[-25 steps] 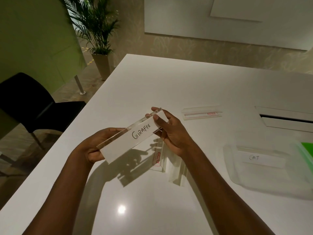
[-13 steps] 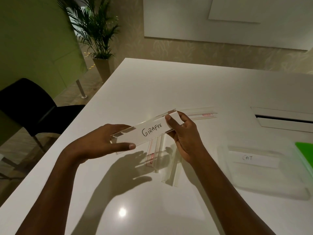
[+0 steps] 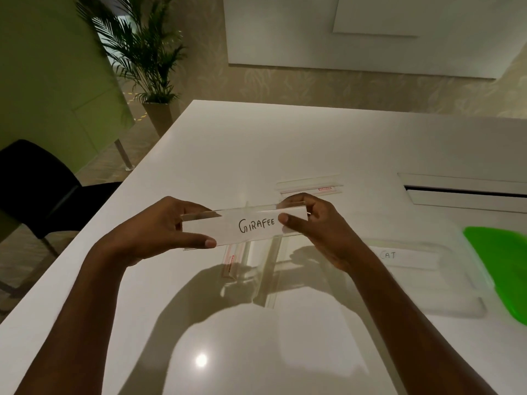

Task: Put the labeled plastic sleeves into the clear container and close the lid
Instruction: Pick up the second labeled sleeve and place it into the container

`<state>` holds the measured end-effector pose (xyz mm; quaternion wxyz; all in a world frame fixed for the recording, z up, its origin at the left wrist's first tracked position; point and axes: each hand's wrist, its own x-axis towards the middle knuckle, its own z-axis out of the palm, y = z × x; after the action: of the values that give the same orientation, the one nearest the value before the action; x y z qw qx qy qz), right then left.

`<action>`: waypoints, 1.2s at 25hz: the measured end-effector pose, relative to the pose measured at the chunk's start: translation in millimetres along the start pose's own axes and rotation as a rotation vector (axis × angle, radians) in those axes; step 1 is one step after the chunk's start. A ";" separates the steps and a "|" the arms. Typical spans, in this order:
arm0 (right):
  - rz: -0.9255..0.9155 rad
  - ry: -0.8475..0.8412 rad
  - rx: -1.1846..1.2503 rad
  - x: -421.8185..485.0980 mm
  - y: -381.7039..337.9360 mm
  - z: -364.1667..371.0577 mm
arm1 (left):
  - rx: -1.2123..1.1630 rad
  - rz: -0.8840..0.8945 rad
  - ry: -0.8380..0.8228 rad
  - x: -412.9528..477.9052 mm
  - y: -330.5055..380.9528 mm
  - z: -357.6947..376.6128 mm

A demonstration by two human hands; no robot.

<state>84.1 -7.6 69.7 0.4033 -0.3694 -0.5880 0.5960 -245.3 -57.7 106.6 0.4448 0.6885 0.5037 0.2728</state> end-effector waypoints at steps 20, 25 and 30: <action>0.107 0.013 -0.916 -106.2 -28.6 -206.6 | 0.378 0.232 -0.069 137.0 131.5 178.0; 0.260 -0.046 -1.040 -118.7 -8.9 -246.6 | 0.499 0.189 -0.121 168.7 125.6 236.8; 0.327 -0.188 -1.578 -111.3 5.6 -244.0 | 0.747 0.099 -0.277 186.2 113.5 268.0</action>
<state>351.7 -11.1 51.5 -0.1194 -0.5748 -0.8050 0.0856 90.6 15.1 71.7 0.2138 0.8564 0.4699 -0.0034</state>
